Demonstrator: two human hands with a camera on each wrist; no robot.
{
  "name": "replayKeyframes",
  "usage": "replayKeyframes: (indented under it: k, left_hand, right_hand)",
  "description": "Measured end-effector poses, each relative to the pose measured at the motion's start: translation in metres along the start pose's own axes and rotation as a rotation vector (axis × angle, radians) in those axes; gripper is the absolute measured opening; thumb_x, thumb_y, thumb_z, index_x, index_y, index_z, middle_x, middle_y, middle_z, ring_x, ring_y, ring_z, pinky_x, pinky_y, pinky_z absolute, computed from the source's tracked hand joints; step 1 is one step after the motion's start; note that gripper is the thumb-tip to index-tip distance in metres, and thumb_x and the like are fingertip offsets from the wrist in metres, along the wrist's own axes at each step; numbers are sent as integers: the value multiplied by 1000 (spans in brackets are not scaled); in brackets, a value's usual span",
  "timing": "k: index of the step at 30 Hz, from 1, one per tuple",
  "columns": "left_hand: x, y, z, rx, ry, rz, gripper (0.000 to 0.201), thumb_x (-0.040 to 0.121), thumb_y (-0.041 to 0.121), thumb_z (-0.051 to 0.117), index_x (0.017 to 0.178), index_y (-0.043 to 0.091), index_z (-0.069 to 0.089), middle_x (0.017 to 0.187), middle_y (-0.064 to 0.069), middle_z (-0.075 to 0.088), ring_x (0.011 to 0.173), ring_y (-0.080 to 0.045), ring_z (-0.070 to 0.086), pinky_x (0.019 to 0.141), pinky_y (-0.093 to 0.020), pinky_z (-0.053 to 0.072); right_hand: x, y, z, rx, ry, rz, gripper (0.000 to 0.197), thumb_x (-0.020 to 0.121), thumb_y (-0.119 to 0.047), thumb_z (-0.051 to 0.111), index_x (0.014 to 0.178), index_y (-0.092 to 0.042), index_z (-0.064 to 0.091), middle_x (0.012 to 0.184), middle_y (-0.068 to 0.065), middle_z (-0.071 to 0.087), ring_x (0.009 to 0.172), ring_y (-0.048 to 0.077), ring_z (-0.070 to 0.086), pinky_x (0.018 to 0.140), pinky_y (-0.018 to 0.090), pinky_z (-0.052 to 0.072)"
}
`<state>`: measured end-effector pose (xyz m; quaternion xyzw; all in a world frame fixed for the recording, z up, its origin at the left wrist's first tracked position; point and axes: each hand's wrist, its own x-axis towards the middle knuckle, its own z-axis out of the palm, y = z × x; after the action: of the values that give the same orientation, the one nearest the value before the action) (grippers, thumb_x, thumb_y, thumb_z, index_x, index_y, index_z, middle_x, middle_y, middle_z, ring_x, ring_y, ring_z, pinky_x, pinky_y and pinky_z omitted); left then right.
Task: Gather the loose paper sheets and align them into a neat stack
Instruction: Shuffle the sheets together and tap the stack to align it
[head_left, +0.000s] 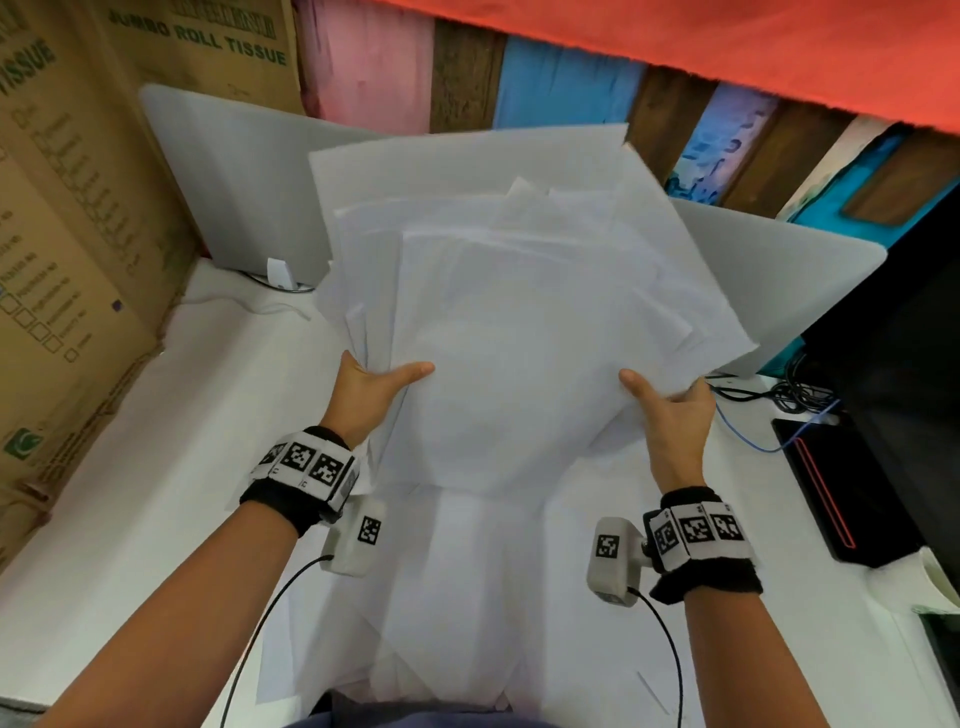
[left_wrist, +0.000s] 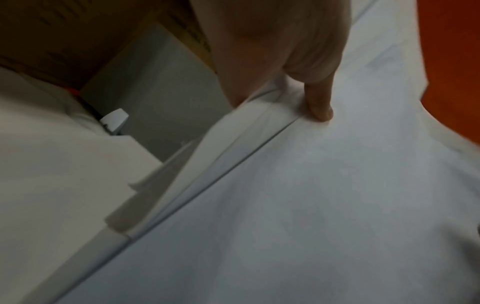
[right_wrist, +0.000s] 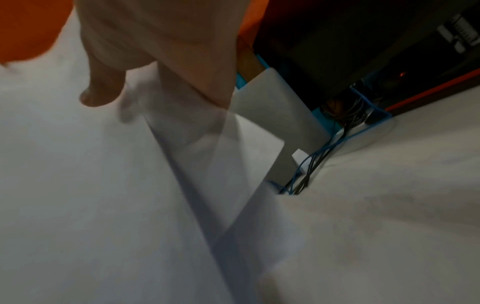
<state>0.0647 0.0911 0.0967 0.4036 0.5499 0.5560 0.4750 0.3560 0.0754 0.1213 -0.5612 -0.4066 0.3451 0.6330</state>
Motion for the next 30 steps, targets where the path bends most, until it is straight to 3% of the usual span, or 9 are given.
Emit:
replayKeyframes:
  k: [2,5,8,11,15,19,21,25,30]
  left_hand:
    - [0,20,-1,-50,-28,98,44,64,14,83,103,16,64,107,-3,68,103,-16,65,94,-37,50]
    - [2,38,-6,-89,-59,181,48,61,11,82,105,14,63,111,-9,66,106,-20,64,95,-37,50]
    - [2,45,-14,-73,-108,186,64,52,24,83,111,10,61,111,-9,67,106,-20,64,93,-35,50]
    - [0,44,-21,-84,-192,147,59,48,27,79,103,17,61,93,8,73,94,-11,68,79,-23,54]
    - [-1,36,-29,-80,-168,129,62,47,26,79,105,20,60,93,11,72,95,-11,67,78,-20,54]
    - [0,26,-34,-55,-157,102,58,54,14,81,107,19,58,92,10,72,93,-9,67,77,-20,53]
    - [1,20,-33,-54,-139,77,48,66,-2,75,106,19,58,90,11,72,91,-8,67,79,-24,52]
    - [3,11,-32,-86,-87,26,40,74,-7,68,98,24,61,84,13,72,88,-8,67,87,-33,49]
    - [4,7,-31,-138,-41,3,39,73,-3,69,99,25,61,91,8,71,99,-21,64,92,-41,48]
  right_hand:
    - [6,2,-12,-54,-84,-4,45,73,-6,75,111,-12,51,106,-4,61,95,1,59,87,25,48]
    - [14,7,-24,-126,-277,89,79,67,-17,77,135,-11,39,128,-1,56,115,10,54,98,26,43]
    - [22,2,-28,-138,-455,147,83,58,-34,78,130,-13,44,123,-4,59,111,6,57,95,24,47]
    - [31,-2,-30,-171,-617,199,73,53,-30,81,118,-21,51,121,-4,61,105,1,61,91,19,49]
    - [27,4,-34,-168,-717,324,85,33,-42,90,108,-18,59,101,-8,72,96,7,67,80,20,54]
    - [22,12,-35,-291,-536,329,32,70,-6,76,99,-9,64,95,2,72,78,9,69,70,21,56]
    - [22,14,-33,-265,-384,267,15,75,1,70,87,-4,61,80,0,72,63,2,66,58,15,53]
    - [21,7,-25,-201,-145,73,22,75,1,71,63,-9,55,55,-14,64,57,3,57,61,14,47]
    - [17,0,-13,-247,32,-44,29,71,-8,78,59,-16,52,59,-3,54,50,-4,46,61,12,42]
